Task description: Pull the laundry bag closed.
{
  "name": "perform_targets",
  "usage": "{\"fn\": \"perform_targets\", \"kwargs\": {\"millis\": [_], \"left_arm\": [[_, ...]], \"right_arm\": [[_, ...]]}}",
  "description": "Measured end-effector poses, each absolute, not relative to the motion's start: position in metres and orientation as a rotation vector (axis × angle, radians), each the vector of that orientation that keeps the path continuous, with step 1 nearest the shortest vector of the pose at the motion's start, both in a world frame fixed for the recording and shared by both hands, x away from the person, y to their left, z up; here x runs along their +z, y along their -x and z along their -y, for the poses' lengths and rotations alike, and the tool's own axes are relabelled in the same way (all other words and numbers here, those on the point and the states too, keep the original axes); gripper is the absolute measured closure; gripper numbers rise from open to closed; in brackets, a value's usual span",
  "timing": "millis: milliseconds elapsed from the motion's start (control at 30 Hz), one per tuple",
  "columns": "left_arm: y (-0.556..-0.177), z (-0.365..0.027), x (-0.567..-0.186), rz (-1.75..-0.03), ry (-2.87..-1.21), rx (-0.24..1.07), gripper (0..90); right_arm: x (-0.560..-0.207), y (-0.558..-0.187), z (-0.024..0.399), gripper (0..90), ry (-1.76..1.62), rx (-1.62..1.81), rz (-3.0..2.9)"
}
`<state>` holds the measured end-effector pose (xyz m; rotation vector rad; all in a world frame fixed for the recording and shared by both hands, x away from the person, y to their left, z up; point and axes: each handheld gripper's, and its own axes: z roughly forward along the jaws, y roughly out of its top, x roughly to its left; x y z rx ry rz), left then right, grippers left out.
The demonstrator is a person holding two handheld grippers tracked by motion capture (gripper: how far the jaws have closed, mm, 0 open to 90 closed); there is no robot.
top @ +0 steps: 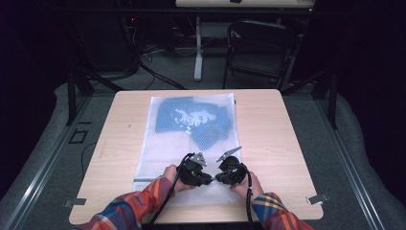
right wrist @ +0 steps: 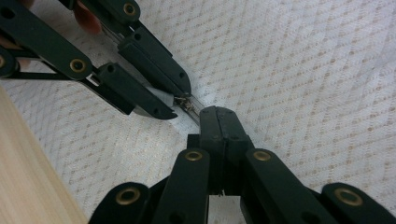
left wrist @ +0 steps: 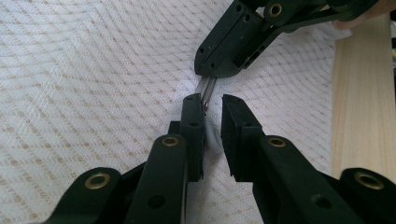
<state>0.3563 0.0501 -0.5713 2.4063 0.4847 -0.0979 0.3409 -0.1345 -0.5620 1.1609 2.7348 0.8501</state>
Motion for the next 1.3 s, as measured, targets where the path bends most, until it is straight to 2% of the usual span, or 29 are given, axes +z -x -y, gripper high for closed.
{"fn": "perform_targets", "kwargs": {"millis": [100,233,667,1300], "left_arm": [[-0.353,-0.047,-0.569,-0.486,-2.438,-0.036,84.3],[-0.352,-0.047,-0.57,-0.507,-2.426,-0.035,85.8],[-0.353,-0.046,-0.565,-0.497,-2.467,-0.029,86.4],[-0.358,-0.065,-0.562,-0.539,-2.483,-0.077,86.4]], "right_arm": [[-0.562,-0.341,0.135,90.0,-1.158,0.85,-2.736],[-0.562,-0.341,0.135,90.0,-1.158,0.848,-2.737],[-0.562,-0.341,0.135,90.0,-1.153,0.848,-2.738],[-0.561,-0.341,0.135,90.0,-1.138,0.833,-2.745]]}}
